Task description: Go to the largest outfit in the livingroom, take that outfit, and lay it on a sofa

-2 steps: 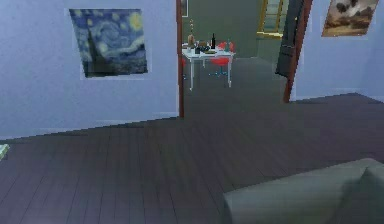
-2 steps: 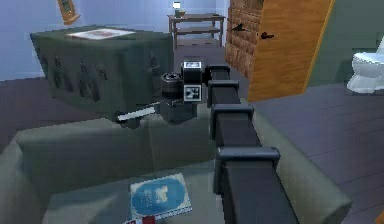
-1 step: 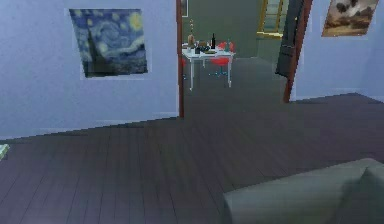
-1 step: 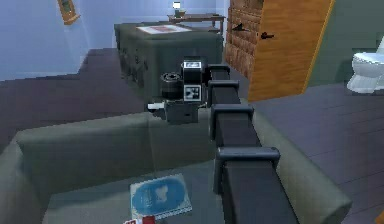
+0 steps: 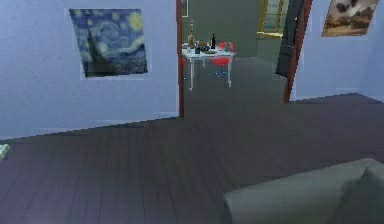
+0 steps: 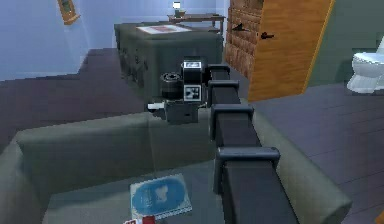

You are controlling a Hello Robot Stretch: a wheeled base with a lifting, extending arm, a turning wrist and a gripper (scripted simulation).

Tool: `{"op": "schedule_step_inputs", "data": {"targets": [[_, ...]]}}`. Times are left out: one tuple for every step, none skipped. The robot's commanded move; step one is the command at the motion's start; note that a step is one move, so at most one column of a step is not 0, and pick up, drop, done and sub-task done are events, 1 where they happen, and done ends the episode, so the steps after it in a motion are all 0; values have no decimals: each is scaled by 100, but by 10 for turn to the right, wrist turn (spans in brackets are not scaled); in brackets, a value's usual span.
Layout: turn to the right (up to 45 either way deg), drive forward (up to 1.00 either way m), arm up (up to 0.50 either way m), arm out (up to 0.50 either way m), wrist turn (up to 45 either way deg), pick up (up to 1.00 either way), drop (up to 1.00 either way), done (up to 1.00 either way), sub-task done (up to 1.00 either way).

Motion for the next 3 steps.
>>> {"op": "schedule_step_inputs", "data": {"targets": [[0,0,-50,0,0,0,0,0,0],[0,0,0,0,0,0,100,0,0],[0,0,0,-10,0,0,0,0,0]]}}
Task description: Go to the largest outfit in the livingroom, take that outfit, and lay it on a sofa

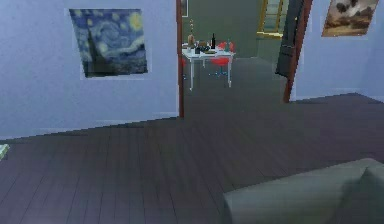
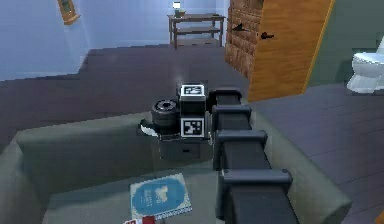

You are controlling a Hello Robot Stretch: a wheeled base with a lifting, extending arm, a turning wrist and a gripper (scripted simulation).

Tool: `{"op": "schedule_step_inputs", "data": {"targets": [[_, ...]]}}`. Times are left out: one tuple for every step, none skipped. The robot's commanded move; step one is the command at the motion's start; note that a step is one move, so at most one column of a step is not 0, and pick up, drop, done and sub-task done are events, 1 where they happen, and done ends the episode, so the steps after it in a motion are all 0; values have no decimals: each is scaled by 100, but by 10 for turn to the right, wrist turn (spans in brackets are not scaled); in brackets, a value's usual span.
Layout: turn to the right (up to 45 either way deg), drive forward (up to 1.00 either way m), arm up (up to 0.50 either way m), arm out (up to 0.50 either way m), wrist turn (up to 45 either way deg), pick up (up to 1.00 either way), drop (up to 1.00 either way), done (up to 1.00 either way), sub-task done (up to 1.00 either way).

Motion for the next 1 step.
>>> {"op": "schedule_step_inputs", "data": {"targets": [[0,0,0,0,0,0,0,100,0]]}}
